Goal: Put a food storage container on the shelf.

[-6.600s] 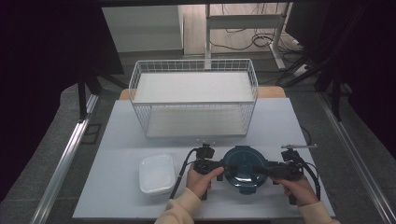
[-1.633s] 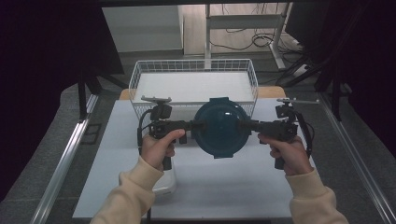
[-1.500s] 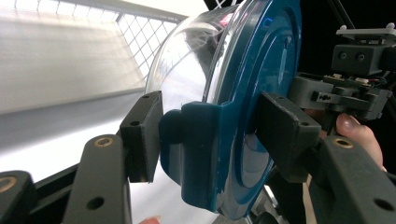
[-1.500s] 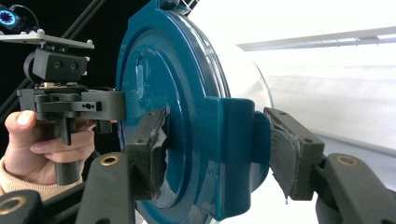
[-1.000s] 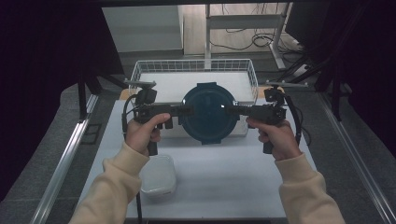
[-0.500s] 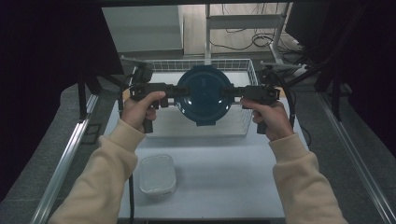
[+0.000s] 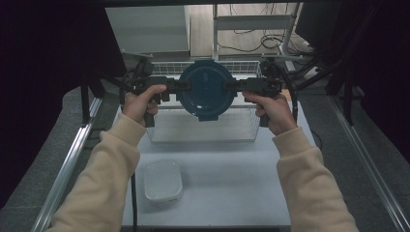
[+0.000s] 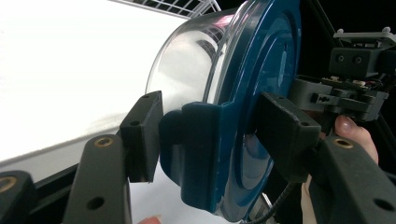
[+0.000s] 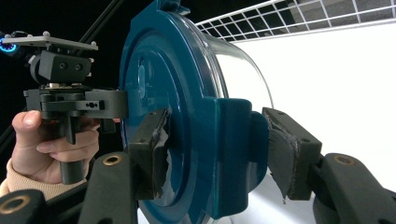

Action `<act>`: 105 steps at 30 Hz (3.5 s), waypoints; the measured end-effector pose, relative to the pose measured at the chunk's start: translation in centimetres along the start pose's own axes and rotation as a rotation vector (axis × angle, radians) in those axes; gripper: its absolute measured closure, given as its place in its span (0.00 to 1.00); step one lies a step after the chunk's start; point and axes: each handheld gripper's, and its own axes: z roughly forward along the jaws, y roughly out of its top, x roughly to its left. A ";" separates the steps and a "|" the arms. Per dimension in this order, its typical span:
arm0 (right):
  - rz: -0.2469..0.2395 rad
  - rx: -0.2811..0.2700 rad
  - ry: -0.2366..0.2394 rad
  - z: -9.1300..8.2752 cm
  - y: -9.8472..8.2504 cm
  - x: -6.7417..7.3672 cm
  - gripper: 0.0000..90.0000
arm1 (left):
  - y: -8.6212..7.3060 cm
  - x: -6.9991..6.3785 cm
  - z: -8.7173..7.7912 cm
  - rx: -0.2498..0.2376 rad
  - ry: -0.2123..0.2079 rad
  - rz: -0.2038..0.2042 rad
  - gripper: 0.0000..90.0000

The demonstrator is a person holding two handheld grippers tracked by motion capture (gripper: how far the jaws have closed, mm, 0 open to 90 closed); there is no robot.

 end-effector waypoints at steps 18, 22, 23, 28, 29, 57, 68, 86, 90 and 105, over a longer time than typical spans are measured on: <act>0.019 0.018 -0.008 1.5 2.6 -1.5 0.49 | 3.0 1.8 1.1 0.002 -0.009 -0.033 0.47; 0.049 0.025 0.001 2.3 3.6 -2.2 0.49 | 3.7 2.4 1.4 -0.012 0.005 -0.052 0.47; 0.046 0.024 0.000 2.4 3.7 -2.3 0.49 | 3.8 2.6 1.4 -0.010 0.001 -0.051 0.47; 0.050 0.044 -0.016 3.3 4.0 -3.0 0.49 | 3.9 4.0 2.3 0.013 0.004 -0.067 0.46; 0.074 0.051 -0.013 3.7 4.0 -3.7 0.49 | 4.0 4.2 2.4 0.015 0.008 -0.070 0.46; 0.267 0.037 0.017 5.9 3.4 -6.8 0.28 | 4.6 7.2 4.7 -0.064 0.021 -0.123 0.36; -0.003 -0.027 -0.119 2.3 1.1 -4.0 0.20 | 0.8 3.4 0.6 -0.119 0.119 0.097 0.29; -0.271 0.018 -0.212 -5.4 -9.5 -4.4 0.23 | -12.3 3.8 -2.7 -0.080 0.188 0.282 0.32; -0.271 0.026 -0.202 -6.1 -11.9 -5.2 0.23 | -14.7 4.4 -2.5 -0.048 0.230 0.316 0.32; -0.211 0.048 -0.248 -7.1 -18.6 -8.4 0.24 | -20.4 7.2 -3.2 -0.002 0.324 0.302 0.33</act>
